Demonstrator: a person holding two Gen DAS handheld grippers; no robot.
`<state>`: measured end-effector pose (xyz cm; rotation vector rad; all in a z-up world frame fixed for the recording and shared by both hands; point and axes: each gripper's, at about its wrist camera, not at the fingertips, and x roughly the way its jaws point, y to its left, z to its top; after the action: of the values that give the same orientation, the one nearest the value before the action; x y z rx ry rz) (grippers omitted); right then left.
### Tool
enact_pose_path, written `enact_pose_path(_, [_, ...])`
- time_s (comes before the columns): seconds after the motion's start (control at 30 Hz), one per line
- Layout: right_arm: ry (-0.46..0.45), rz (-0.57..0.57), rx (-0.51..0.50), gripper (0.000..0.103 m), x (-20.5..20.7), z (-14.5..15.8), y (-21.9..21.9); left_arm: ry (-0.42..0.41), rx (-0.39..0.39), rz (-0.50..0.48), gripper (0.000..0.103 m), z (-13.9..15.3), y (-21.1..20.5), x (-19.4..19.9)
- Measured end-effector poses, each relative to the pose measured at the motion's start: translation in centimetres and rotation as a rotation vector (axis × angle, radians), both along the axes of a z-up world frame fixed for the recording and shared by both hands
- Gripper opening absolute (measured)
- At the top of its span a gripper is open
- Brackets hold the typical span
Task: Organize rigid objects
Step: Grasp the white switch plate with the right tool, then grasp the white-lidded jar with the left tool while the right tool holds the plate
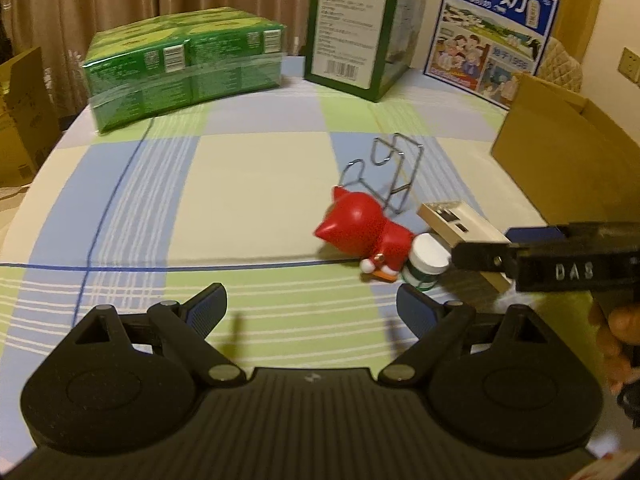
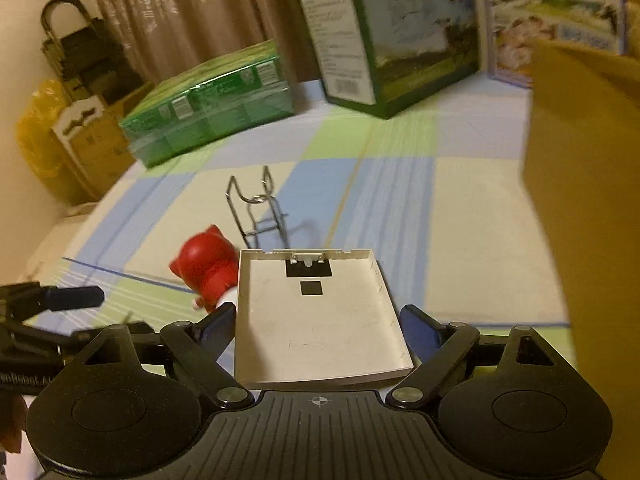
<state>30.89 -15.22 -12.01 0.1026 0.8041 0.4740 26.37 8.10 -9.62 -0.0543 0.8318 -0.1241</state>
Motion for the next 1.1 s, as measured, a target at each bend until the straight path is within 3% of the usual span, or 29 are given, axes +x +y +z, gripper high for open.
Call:
enact_pose_path(0.2, [-0.027,-0.084,-0.097,0.085,-4.2,-0.1,-1.0,-0.039,-0.016,-0.055,0.085,-0.1,-1.4,0.1])
enact_pose_path(0.3, [-0.033,-0.097,-0.119,0.085,-6.0,-0.5,-1.5,-0.054,-0.022,-0.084,0.068,-0.5,-2.3,0.5])
enact_pose_path(0.37, [-0.033,-0.109,-0.124,0.085,-6.7,-0.7,-1.9,-0.063,-0.039,-0.124,0.049,-0.7,-3.0,0.7])
enact_pose_path(0.43, [-0.037,-0.125,-0.129,0.085,-7.2,-0.8,-2.4,-0.071,-0.048,-0.159,0.04,-0.9,-3.7,0.9])
enact_pose_path(0.63, [-0.038,-0.125,-0.122,0.085,-8.1,-0.9,-2.9,-0.095,-0.019,-0.22,0.038,-1.8,-6.2,1.4])
enact_pose_path(0.8, [-0.033,-0.13,-0.113,0.085,-8.2,-1.0,-3.2,-0.107,-0.003,-0.203,0.038,-2.4,-7.2,2.0])
enact_pose_path(0.9, [-0.033,-0.137,-0.112,0.085,-8.3,-1.0,-3.3,-0.106,0.022,-0.198,0.026,-2.8,-7.7,2.1])
enact_pose_path(1.1, [-0.044,-0.12,-0.135,0.085,-9.1,-0.9,-3.2,-0.094,0.042,-0.169,0.025,-2.3,-7.7,0.9])
